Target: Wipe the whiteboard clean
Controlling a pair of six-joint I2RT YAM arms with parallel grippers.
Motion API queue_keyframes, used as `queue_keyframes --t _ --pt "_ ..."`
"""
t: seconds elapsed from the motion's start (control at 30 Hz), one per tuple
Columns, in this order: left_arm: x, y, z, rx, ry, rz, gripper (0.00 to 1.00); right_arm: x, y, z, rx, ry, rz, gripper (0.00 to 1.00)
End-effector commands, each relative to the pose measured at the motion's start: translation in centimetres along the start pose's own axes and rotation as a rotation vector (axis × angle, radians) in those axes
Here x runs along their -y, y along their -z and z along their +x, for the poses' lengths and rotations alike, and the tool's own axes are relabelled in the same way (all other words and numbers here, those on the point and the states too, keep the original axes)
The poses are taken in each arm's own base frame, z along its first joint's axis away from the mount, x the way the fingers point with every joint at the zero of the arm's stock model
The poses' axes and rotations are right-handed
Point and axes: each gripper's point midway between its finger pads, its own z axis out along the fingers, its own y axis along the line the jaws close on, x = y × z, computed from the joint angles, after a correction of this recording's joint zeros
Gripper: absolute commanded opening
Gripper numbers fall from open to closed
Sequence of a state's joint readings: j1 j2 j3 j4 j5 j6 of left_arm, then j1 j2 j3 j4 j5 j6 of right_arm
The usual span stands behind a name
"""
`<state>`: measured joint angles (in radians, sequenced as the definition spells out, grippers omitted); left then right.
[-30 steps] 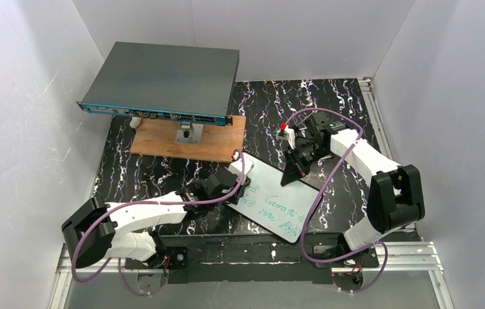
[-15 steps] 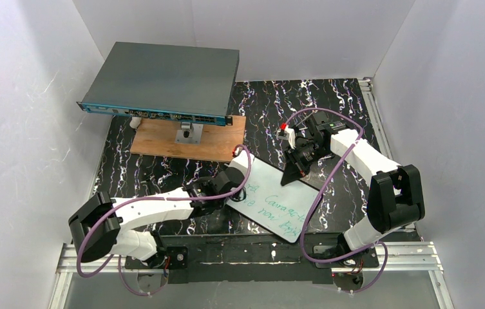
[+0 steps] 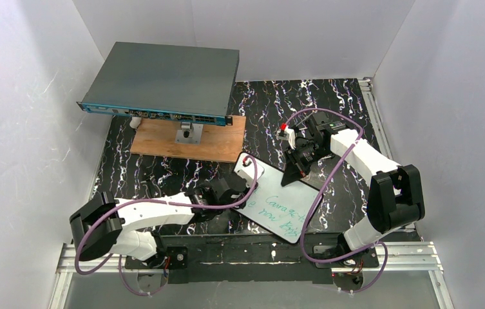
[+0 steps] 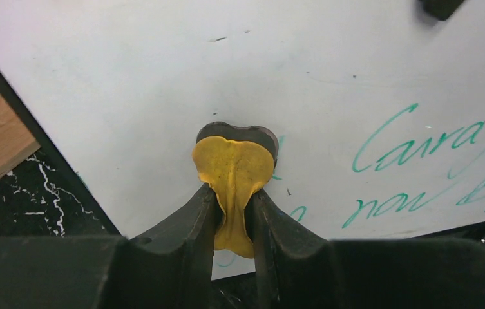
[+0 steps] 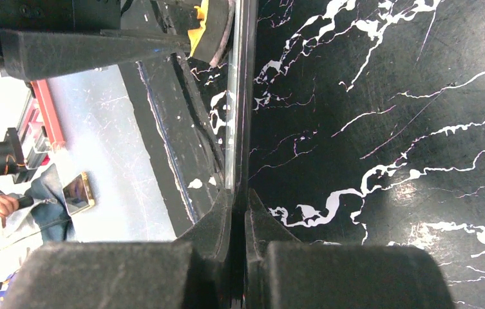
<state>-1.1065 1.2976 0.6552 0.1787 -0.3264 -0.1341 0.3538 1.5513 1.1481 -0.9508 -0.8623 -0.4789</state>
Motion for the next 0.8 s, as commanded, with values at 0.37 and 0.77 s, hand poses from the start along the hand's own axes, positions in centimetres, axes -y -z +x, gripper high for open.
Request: queue_keyframes --t 0.37,0.77 --pt "-5.2 0.7 -0.1 -0.031 0.115 -0.328 0.00 0.4 -0.4 -1.2 0.035 0.170 -0.009 0.01" --pt "3.2 -0.5 -1.6 0.036 -0.003 0.132 0.00 0.4 -0.4 -1.2 0.033 0.167 -0.010 0.01"
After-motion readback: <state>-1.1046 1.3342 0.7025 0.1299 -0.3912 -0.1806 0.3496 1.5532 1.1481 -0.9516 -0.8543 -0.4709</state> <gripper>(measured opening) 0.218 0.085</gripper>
